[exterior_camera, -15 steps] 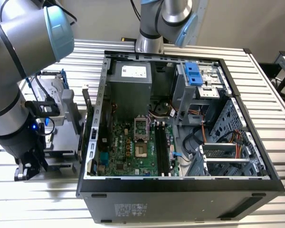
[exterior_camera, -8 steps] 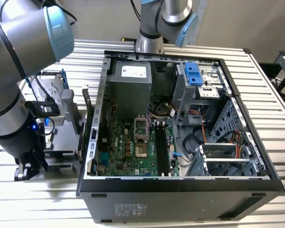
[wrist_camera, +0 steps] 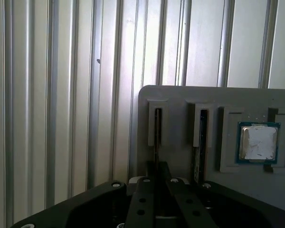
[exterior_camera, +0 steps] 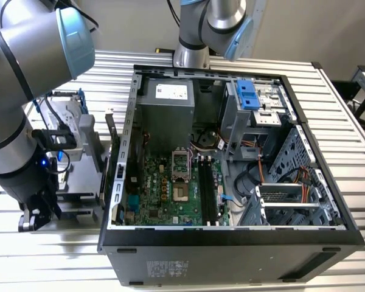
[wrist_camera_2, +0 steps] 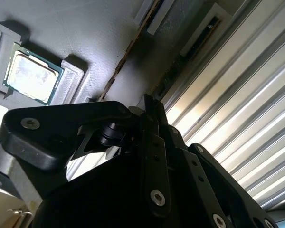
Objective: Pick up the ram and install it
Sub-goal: 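Pick up the ram and move it above insertion slot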
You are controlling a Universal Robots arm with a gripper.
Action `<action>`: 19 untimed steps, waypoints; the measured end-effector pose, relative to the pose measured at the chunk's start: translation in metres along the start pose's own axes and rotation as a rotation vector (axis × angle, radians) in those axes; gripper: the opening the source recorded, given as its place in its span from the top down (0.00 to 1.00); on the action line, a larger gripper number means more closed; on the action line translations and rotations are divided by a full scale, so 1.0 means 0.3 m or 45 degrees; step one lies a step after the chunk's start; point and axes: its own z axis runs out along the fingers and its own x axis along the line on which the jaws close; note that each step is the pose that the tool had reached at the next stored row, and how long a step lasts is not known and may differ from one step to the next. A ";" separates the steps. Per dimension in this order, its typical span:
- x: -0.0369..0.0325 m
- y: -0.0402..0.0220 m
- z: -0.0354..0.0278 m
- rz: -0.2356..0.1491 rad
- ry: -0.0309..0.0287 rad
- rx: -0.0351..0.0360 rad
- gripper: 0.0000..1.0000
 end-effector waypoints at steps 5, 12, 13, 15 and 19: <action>0.000 0.000 -0.011 0.000 0.0001 -0.0002 1.00; 0.000 0.000 -0.035 0.000 0.0002 -0.0002 1.00; 0.000 0.001 -0.039 0.000 0.0002 -0.0002 1.00; 0.000 0.000 -0.044 0.000 0.0001 -0.0001 1.00; 0.000 0.001 -0.054 0.000 0.0001 -0.0002 1.00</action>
